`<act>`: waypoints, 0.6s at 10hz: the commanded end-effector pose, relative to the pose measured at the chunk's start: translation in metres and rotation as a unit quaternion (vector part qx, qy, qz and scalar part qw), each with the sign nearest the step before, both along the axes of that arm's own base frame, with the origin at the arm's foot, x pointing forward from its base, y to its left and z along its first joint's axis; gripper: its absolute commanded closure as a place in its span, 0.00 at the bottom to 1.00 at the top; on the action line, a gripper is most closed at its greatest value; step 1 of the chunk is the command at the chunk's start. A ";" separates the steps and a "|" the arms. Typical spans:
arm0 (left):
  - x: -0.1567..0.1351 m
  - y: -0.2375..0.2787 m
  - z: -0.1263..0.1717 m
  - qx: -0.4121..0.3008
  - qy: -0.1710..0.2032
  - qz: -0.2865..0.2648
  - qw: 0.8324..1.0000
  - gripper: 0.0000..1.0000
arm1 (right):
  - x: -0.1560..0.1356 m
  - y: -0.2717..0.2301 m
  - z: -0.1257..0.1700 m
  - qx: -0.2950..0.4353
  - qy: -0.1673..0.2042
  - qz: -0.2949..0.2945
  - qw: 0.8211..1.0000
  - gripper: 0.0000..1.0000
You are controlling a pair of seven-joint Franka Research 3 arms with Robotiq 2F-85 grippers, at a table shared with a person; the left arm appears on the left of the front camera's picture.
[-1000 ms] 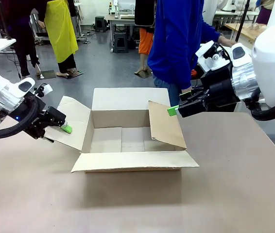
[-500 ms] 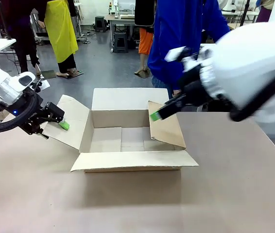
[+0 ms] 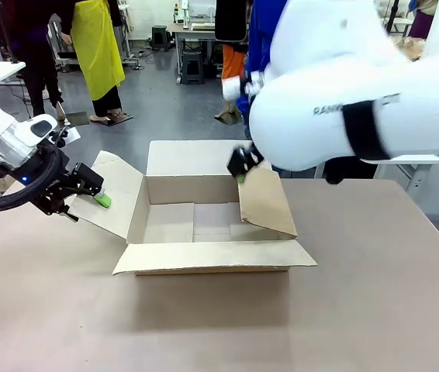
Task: Pack the gift set into the box.
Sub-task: Place both hands on the side flaps of the Package Box and spread them outward.
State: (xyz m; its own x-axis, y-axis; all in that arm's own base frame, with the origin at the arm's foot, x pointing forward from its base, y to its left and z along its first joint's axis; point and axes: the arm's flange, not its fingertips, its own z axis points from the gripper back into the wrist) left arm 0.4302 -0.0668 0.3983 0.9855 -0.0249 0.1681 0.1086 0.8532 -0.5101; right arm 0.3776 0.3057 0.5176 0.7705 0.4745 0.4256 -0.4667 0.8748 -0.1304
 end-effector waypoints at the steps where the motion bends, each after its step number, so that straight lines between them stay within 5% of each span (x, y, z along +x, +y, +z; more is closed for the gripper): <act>1: -0.001 0.001 0.001 0.006 0.002 0.005 1.000 0.00 | 0.015 -0.015 -0.041 0.005 0.046 0.019 0.999 0.00; 2: -0.001 0.001 0.001 0.006 0.002 0.005 1.000 0.00 | 0.015 -0.015 -0.041 0.005 0.046 0.019 0.999 0.00; 3: -0.001 0.001 0.001 0.006 0.002 0.005 1.000 0.00 | -0.006 0.000 0.010 -0.001 -0.003 0.002 1.000 0.00; 6: -0.001 0.001 0.001 0.006 0.002 0.005 1.000 0.00 | 0.016 0.074 0.013 -0.085 0.018 -0.062 0.994 0.00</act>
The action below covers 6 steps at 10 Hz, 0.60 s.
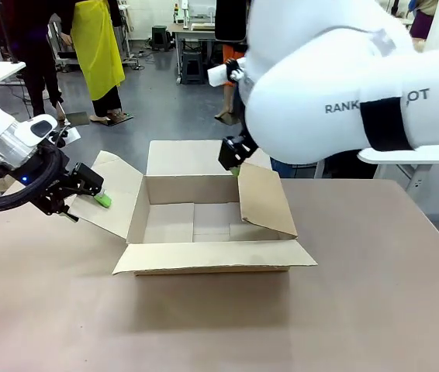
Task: Pack the gift set into the box.
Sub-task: Place both hands on the side flaps of the Package Box and spread them outward.
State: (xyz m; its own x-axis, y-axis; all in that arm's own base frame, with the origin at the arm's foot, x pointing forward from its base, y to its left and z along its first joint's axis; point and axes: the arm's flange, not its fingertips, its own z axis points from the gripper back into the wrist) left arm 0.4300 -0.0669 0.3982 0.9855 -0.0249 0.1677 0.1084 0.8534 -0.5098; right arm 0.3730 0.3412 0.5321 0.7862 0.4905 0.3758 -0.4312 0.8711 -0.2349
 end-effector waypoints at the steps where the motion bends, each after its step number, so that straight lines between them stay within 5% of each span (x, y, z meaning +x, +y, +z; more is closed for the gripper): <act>1: -0.001 0.001 0.001 0.006 0.002 0.005 1.000 0.00 | 0.038 0.050 -0.016 -0.056 0.052 -0.086 0.993 0.00; 6: -0.001 0.001 0.001 0.006 0.002 0.005 1.000 0.00 | 0.086 0.056 -0.100 -0.110 0.054 -0.145 0.982 0.00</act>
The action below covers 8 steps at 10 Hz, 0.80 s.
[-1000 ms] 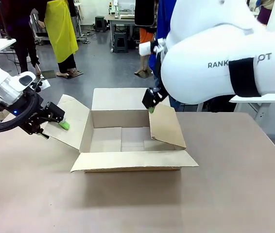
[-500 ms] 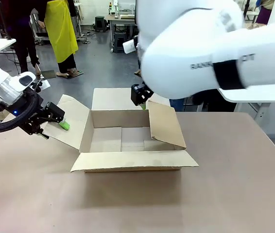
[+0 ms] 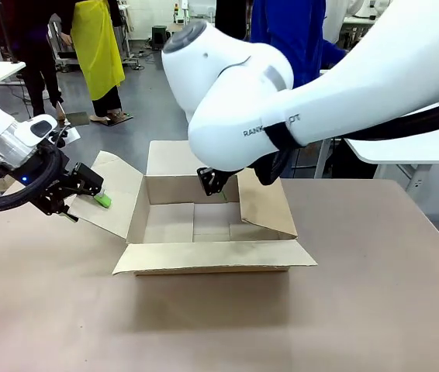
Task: Pack the gift set into the box.
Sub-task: Place both hands on the side flaps of the Package Box and spread them outward.
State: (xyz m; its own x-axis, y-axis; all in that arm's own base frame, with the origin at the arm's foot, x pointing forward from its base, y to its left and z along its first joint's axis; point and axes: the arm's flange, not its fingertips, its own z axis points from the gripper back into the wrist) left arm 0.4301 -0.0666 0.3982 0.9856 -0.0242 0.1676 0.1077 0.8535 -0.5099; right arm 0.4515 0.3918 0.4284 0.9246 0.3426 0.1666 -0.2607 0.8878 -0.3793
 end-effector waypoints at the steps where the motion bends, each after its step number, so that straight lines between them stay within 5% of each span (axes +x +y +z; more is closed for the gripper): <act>1: -0.001 0.001 0.002 0.006 0.002 0.005 1.000 0.00 | 0.010 0.000 -0.009 -0.012 -0.017 -0.030 0.999 0.00; 4: -0.001 0.001 0.002 0.006 0.002 0.005 1.000 0.00 | 0.005 -0.026 -0.014 -0.032 -0.035 -0.041 0.998 0.00; 8: -0.001 0.001 0.002 0.006 0.002 0.005 1.000 0.00 | -0.013 -0.087 0.024 -0.033 -0.040 -0.070 0.996 0.00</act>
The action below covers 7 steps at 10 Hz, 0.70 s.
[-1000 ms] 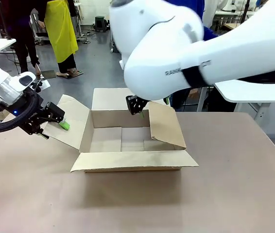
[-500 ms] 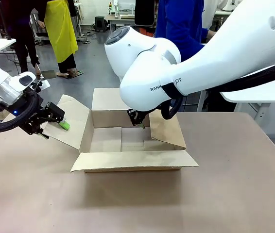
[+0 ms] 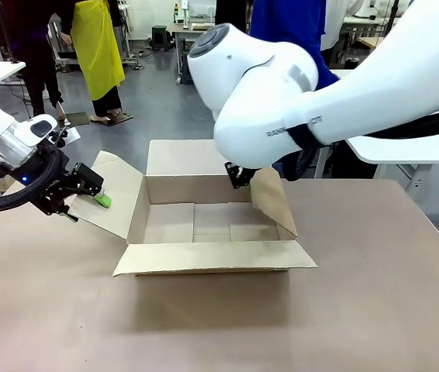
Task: Pack the gift set into the box.
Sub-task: Place both hands on the side flaps of the Package Box and spread them outward.
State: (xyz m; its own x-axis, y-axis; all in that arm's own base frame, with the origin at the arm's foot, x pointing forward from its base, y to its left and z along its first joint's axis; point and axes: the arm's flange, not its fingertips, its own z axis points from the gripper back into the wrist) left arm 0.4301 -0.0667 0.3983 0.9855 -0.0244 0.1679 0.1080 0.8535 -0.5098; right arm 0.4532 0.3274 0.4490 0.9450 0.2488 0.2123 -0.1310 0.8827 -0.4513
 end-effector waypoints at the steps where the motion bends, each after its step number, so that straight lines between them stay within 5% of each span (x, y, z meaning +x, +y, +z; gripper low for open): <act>1: -0.001 0.001 0.001 0.006 0.002 0.005 1.000 0.00 | -0.022 -0.039 0.014 0.038 -0.009 -0.006 0.999 0.00; 4: -0.001 0.001 0.001 0.006 0.002 0.005 1.000 0.00 | -0.025 -0.102 0.028 0.110 -0.010 -0.037 0.993 0.00; 7: -0.001 0.001 0.001 0.006 0.002 0.005 1.000 0.00 | -0.022 -0.167 0.003 0.216 -0.005 -0.052 0.975 0.00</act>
